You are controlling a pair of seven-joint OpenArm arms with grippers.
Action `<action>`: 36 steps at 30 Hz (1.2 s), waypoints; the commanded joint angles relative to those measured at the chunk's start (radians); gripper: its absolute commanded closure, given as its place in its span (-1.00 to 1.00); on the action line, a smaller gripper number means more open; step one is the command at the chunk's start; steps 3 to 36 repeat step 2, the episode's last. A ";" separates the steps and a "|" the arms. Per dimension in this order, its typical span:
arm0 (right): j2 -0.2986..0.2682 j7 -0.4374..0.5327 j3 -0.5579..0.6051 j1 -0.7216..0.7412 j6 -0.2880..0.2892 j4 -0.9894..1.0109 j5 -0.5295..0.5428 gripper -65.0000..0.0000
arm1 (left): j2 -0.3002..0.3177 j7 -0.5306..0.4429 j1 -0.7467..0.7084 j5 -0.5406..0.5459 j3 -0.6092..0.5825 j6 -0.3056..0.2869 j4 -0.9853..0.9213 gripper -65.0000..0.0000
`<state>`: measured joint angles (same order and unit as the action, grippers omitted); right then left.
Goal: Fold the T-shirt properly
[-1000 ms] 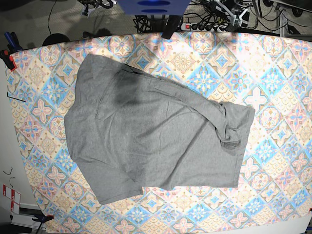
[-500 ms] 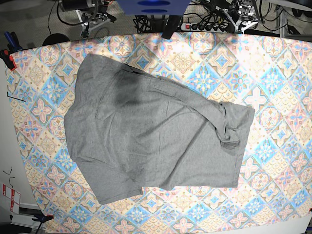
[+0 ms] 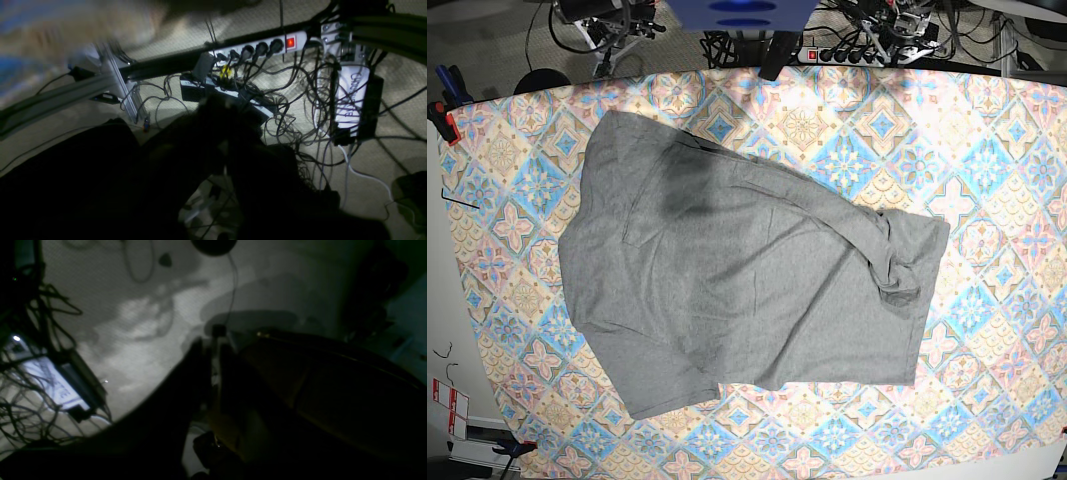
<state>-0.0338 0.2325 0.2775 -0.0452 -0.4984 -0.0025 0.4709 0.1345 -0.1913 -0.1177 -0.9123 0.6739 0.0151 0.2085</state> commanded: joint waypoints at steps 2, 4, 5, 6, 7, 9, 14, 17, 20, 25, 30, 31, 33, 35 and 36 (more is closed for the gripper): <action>-0.008 0.003 0.001 -0.006 -0.012 0.002 -0.002 0.96 | -0.009 -0.010 0.005 0.005 0.000 0.006 0.004 1.00; -0.008 0.003 0.001 -0.006 -0.012 0.002 -0.002 0.96 | -0.009 -0.010 0.005 0.005 0.000 0.006 0.004 1.00; -0.008 0.003 0.001 -0.006 -0.012 0.002 -0.002 0.96 | -0.009 -0.010 0.005 0.005 0.000 0.006 0.004 1.00; -0.008 0.003 0.001 -0.006 -0.012 0.002 -0.002 0.96 | -0.009 -0.010 0.005 0.005 0.000 0.006 0.004 1.00; -0.008 0.003 0.001 -0.006 -0.012 0.002 -0.002 0.96 | -0.009 -0.010 0.005 0.005 0.000 0.006 0.004 1.00; -0.008 0.003 0.001 -0.006 -0.012 0.002 -0.002 0.96 | -0.009 -0.010 0.005 0.005 0.000 0.006 0.004 1.00; -0.008 0.003 0.001 -0.006 -0.012 0.002 -0.002 0.96 | -0.009 -0.010 0.005 0.005 0.000 0.006 0.004 1.00; -0.008 0.003 0.001 -0.006 -0.012 0.002 -0.002 0.96 | -0.009 -0.010 0.005 0.005 0.000 0.006 0.004 1.00; -0.008 0.003 0.001 -0.006 -0.012 0.002 -0.002 0.96 | -0.009 -0.010 0.005 0.005 0.000 0.006 0.004 1.00; -0.008 0.003 0.001 -0.006 -0.012 0.002 -0.002 0.96 | -0.009 -0.010 0.005 0.005 0.000 0.006 0.004 1.00; -0.008 0.003 0.001 -0.006 -0.012 0.002 -0.002 0.96 | -0.009 -0.010 0.005 0.005 0.000 0.006 0.004 1.00; -0.008 0.003 0.001 -0.006 -0.012 0.002 -0.002 0.96 | -0.009 -0.010 0.005 0.005 0.000 0.006 0.004 1.00; -0.008 0.003 0.001 -0.006 -0.012 0.002 -0.002 0.96 | -0.009 -0.010 0.005 0.005 0.000 0.006 0.004 1.00; -0.008 0.003 0.001 -0.006 -0.012 0.002 -0.002 0.96 | -0.009 -0.010 0.005 0.005 0.000 0.006 0.004 1.00; -0.008 0.003 0.001 -0.006 -0.012 0.002 -0.002 0.96 | -0.009 -0.010 0.005 0.005 0.000 0.006 0.004 1.00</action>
